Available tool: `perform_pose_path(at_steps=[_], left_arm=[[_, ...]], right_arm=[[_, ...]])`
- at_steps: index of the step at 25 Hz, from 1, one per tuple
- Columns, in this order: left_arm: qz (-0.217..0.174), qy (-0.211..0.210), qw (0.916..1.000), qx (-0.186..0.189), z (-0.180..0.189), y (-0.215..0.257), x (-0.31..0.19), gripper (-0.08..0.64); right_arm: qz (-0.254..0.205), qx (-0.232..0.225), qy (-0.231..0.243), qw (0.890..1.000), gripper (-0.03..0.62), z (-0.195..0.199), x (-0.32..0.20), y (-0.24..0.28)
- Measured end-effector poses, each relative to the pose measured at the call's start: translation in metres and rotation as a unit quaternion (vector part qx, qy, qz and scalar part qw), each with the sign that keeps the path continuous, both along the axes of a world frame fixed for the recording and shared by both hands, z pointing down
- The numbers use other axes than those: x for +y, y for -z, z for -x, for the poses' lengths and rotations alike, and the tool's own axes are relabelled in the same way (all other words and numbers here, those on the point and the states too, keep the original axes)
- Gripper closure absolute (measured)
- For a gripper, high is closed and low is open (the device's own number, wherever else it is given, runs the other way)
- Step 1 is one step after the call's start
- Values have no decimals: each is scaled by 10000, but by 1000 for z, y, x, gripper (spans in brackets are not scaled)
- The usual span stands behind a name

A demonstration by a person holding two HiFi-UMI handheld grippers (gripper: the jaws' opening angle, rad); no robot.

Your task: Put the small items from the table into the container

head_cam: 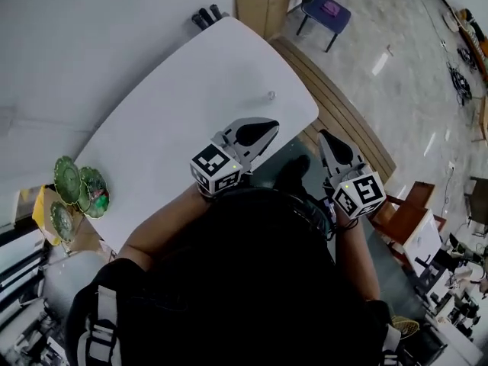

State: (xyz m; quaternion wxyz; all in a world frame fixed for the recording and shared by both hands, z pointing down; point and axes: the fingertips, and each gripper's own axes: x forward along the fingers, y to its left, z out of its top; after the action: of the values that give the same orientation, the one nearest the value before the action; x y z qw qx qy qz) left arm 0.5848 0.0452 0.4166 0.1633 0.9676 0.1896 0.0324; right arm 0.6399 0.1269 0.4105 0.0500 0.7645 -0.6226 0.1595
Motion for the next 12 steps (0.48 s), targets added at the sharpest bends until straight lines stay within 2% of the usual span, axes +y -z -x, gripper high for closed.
perform_pose_path(at_steps=[4, 7, 9, 12], left_arm=[[29, 668, 9977, -83, 7, -3, -47, 555], [-23, 1289, 9915, -155, 12, -3, -74, 555], [-100, 1751, 9843, -183, 16, -2, -89, 555], [-136, 2474, 9685, -268, 18, -3, -108, 555]], right_arm=[[49, 0, 691, 9976, 574, -11, -56, 0], [13, -26, 1283, 9917, 574, -25, -95, 0], [0, -65, 1762, 9843, 574, -32, -121, -2], [49, -128, 2502, 9681, 574, -40, -154, -9]])
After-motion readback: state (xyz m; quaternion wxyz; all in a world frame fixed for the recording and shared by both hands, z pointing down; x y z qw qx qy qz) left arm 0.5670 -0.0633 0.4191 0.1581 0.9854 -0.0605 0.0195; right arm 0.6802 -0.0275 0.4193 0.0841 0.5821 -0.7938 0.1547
